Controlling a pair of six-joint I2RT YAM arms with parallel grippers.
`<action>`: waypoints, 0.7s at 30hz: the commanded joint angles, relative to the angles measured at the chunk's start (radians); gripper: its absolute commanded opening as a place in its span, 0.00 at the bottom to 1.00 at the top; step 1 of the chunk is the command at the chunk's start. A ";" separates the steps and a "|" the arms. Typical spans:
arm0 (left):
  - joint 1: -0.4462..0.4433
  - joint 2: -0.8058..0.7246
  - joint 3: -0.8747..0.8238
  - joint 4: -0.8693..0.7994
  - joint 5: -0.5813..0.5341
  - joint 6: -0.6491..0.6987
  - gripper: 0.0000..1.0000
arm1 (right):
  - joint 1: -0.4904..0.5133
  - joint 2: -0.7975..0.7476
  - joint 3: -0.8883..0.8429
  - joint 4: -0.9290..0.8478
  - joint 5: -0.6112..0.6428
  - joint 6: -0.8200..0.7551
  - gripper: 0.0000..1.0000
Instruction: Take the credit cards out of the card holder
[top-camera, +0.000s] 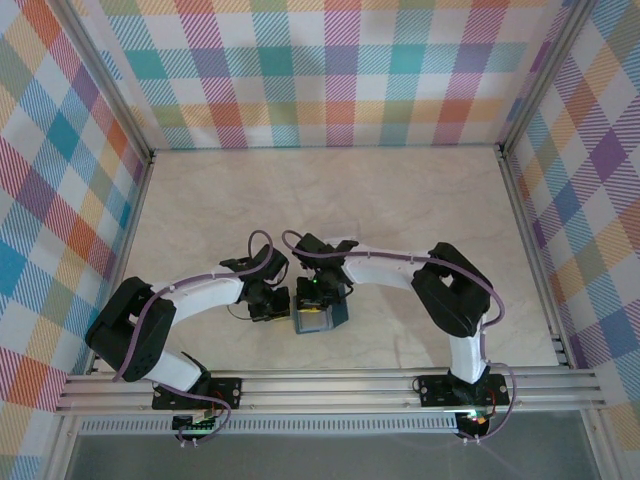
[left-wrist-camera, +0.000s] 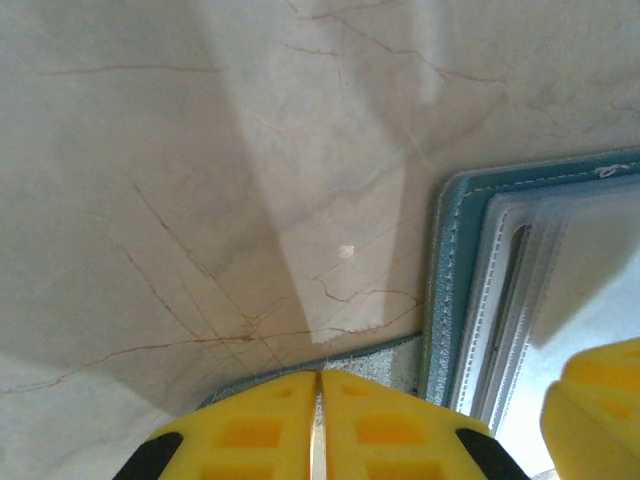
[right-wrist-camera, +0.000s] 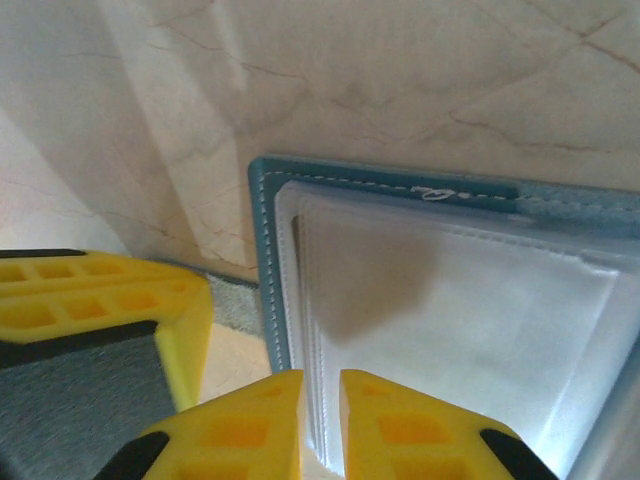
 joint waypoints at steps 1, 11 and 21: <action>0.010 0.016 -0.030 0.012 0.010 0.015 0.12 | 0.008 0.024 0.029 -0.027 -0.004 0.011 0.20; 0.012 0.005 -0.032 -0.002 0.007 0.022 0.11 | 0.010 0.004 0.041 -0.179 0.118 -0.016 0.36; 0.011 -0.006 -0.026 -0.016 0.001 0.025 0.11 | 0.024 0.009 0.126 -0.351 0.255 -0.051 0.51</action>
